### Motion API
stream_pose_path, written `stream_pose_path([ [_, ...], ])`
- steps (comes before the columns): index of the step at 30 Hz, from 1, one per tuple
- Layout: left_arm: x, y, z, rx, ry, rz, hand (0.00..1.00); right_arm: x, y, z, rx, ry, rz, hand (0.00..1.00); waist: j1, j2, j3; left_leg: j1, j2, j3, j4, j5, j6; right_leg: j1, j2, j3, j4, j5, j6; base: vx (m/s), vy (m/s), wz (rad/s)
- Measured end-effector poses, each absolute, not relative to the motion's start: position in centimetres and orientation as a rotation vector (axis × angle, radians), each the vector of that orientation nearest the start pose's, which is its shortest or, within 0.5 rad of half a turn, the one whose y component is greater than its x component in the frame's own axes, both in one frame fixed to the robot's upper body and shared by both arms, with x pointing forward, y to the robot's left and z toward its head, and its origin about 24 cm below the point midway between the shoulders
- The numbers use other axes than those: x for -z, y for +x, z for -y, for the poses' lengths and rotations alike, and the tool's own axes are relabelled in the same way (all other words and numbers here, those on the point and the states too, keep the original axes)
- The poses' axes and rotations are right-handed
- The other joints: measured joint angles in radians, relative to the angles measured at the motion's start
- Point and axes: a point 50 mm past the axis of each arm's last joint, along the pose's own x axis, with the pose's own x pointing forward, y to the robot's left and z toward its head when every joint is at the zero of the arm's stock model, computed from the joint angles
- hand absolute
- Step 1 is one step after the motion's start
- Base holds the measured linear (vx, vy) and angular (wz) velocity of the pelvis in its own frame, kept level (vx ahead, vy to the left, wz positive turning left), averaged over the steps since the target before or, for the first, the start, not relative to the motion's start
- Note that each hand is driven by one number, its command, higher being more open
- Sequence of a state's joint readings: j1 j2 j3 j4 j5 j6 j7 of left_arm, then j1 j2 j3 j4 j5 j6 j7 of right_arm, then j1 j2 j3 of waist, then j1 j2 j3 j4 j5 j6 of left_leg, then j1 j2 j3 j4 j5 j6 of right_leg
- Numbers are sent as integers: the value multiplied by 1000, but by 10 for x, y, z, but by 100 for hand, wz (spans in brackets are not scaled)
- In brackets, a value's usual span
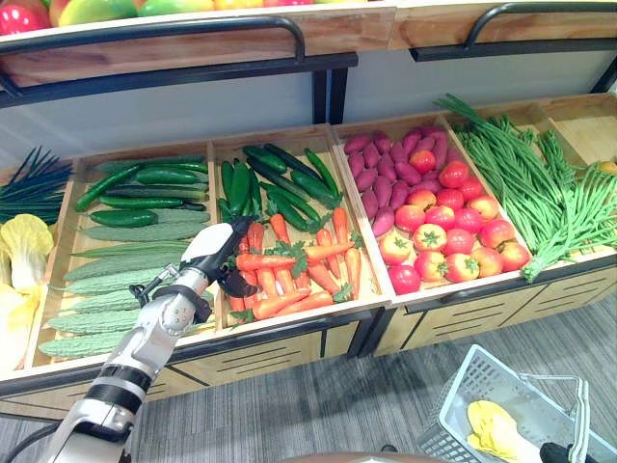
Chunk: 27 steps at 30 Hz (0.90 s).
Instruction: Pick vegetable in the basket
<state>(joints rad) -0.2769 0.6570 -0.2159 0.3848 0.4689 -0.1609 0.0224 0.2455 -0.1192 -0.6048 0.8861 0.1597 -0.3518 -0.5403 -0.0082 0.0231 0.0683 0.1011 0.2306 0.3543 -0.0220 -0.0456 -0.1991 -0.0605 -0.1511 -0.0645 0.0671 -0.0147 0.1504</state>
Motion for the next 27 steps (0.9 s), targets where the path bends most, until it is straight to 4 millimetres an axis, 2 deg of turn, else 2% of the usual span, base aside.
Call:
stream_pose_path([
  [7,-63,304,-249,150,1167,-19,100,109,36,314,1312,-66,-680,0,-6,-1,40,-15,5,16,27,-9,-4,-22,1,18,12,3,-2,-14,-8,-7],
  [13,-52,307,-252,120,1141,-80,100,104,54,314,1267,-61,-624,0,-12,-6,72,-49,6,22,45,-10,-3,-59,2,33,17,15,-4,-9,-9,-5],
  [14,-54,309,-252,107,1141,-74,0,102,60,314,1252,-58,-607,0,-11,-8,85,-59,7,22,51,-10,-3,-70,3,36,16,21,-5,-12,-14,-4],
  [19,-56,311,-251,47,1106,-49,0,98,72,314,1235,-51,-565,0,-13,-11,101,-73,8,22,62,-10,-3,-82,2,39,16,25,-5,-4,-4,-1],
  [24,-71,325,-251,-21,1095,1,0,96,85,312,1198,-51,-542,0,-13,-14,115,-89,7,25,69,-10,-2,-100,1,46,16,36,-5,-17,-6,-4],
  [27,-67,325,-254,-22,1094,-23,0,96,87,311,1179,-58,-541,0,-19,-12,118,-85,8,30,70,-11,-1,-100,1,46,14,39,-2,-8,-10,-5],
])
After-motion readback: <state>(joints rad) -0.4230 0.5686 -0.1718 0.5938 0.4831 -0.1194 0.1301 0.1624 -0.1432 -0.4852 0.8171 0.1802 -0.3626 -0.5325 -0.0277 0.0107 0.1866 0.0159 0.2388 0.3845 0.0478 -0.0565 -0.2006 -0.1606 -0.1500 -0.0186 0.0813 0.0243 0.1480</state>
